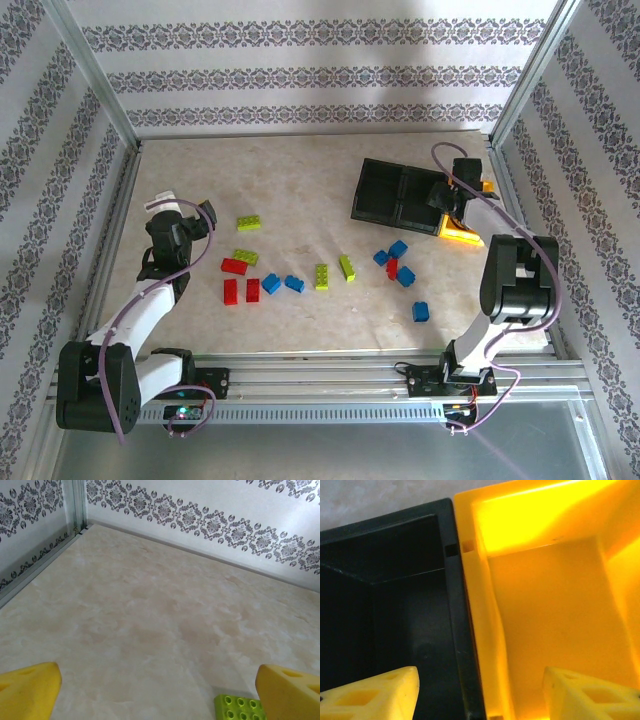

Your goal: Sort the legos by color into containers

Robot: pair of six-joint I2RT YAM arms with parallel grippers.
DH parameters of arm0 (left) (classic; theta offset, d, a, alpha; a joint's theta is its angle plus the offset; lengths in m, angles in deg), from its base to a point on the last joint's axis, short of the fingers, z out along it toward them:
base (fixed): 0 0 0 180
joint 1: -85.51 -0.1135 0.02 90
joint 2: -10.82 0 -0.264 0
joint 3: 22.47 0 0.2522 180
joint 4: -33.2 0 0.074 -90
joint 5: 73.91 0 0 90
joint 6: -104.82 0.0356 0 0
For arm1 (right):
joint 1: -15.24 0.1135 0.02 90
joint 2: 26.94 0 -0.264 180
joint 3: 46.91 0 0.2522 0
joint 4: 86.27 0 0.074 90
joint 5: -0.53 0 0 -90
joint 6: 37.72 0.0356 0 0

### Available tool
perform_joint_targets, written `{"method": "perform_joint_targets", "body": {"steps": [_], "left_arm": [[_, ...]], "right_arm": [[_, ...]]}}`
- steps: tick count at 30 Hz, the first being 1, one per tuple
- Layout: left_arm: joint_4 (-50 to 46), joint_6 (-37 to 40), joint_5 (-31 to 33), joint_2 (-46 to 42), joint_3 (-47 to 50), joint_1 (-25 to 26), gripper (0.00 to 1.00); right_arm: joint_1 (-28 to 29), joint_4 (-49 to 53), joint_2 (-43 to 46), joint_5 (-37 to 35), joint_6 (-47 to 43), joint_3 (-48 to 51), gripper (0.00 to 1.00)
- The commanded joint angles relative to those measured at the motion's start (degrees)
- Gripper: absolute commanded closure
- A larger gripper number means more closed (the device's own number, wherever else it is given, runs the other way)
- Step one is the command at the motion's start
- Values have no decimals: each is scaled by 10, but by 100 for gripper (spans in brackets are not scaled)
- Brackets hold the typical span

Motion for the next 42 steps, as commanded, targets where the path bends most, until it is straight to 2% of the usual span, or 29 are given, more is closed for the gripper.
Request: {"method": "perform_joint_targets", "body": {"steps": [1,8,12,23,29,37,42], "left_arm": [[-22,-16,7,4,-5,-2,0],[-29,-39,2,14,-12,-2,0],[-33,-45,-2,18,-15,-2,0],[-41,-53,-9,25,-20,-2,0],[-45,-64,-16,25,-19,-2,0],[-51,-73,-31,25,-15,-2,0],[-52,-77,-36,24,-14,-2,0]], "right_arm": [[-5,21,-27,23,-7,-30,42],[-3,36,-60,69,-10,-55,67],[13,36,-58,71,-11,-53,76],[105,44,-64,41,6,-71,77],[174,70,-96,16,14,-120,77],[264,141,-148,-51,67,-201,77],[289,142,-171,-47,71,-230,75]]}}
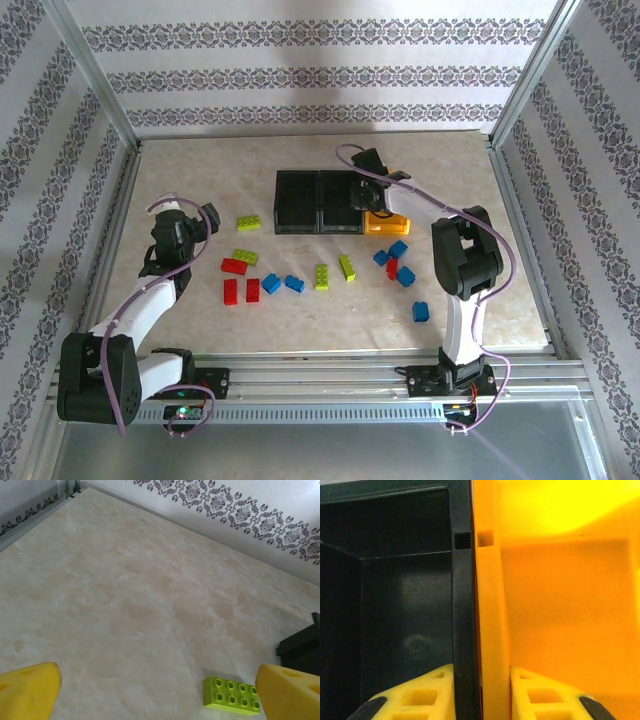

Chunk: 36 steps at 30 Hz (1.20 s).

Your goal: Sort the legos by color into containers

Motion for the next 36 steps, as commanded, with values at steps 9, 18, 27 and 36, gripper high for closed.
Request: {"method": "perform_joint_targets", "body": {"steps": [9,18,27,36], "left_arm": [[-35,-8,-9,-10,-3,-2,0],[-76,-4,1,-25,-7,-2,0],[-110,-26,0,-26,-17,-2,0],[-143,-37,-19,-25,-31,-2,0]], "right_arm": [[6,30,-46,15,4,-64,71],[6,36,-32,21,9,-61,48],[3,49,13,2,-7,-63,30],[3,33,104,-26,8,17,25]]}}
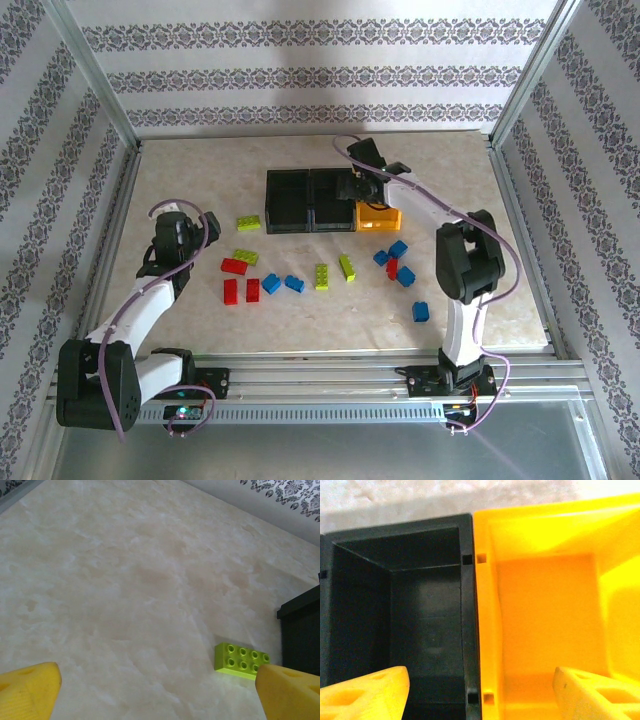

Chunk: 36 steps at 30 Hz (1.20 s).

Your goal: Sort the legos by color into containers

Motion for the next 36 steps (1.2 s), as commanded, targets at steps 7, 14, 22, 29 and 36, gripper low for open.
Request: {"method": "perform_joint_targets", "body": {"steps": [7,14,22,29,36], "left_arm": [[-27,-35,-42,-15,5,-2,0],[-27,-50,-47,-24,32,-2,0],[-22,-73,-28,-33,45,-1,0],[-24,-82,-25,-27,49,-2,0],[-20,-81,-24,-27,49,-2,0]], "right_arm": [[-4,-10,172,-54,58,194,32],[-22,4,328,-60,140,363,34],[-51,-5,326,-34,193,399,34],[-57,-22,216,-13,207,339,35],[-65,-46,150,-5,215,315,38]]}}
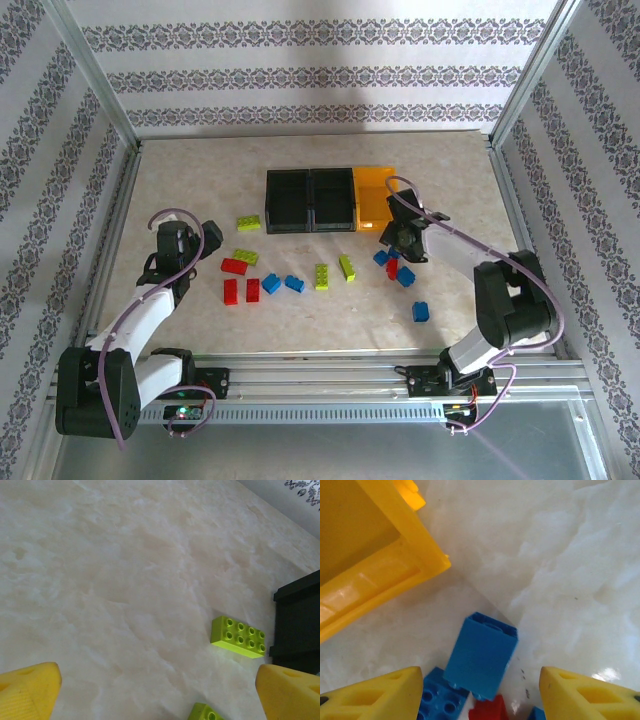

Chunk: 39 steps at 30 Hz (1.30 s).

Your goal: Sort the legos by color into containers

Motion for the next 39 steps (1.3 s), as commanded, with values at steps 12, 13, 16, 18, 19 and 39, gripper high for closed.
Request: {"method": "perform_joint_targets", "body": {"steps": [12,13,16,18,19,39], "left_arm": [[0,-15,2,14,1,-2,0],[1,-16,2,15,-1,-2,0],[2,-16,0,20,-2,-2,0],[0,-18,1,23,-5,-2,0],[-1,-18,1,25,-6,-2,0],[-13,-9,17,18,-9,-2,0]], "right_arm": [[-21,-36,-37,28,21,20,53],[-21,-37,-38,30,21,22,54],[-22,-39,-45,34,20,23,55],[-22,-41,-48,36,19,21,56],[-22,-41,-50,38,18,19,56],[-21,-22,-44,27,-13,-6,74]]}}
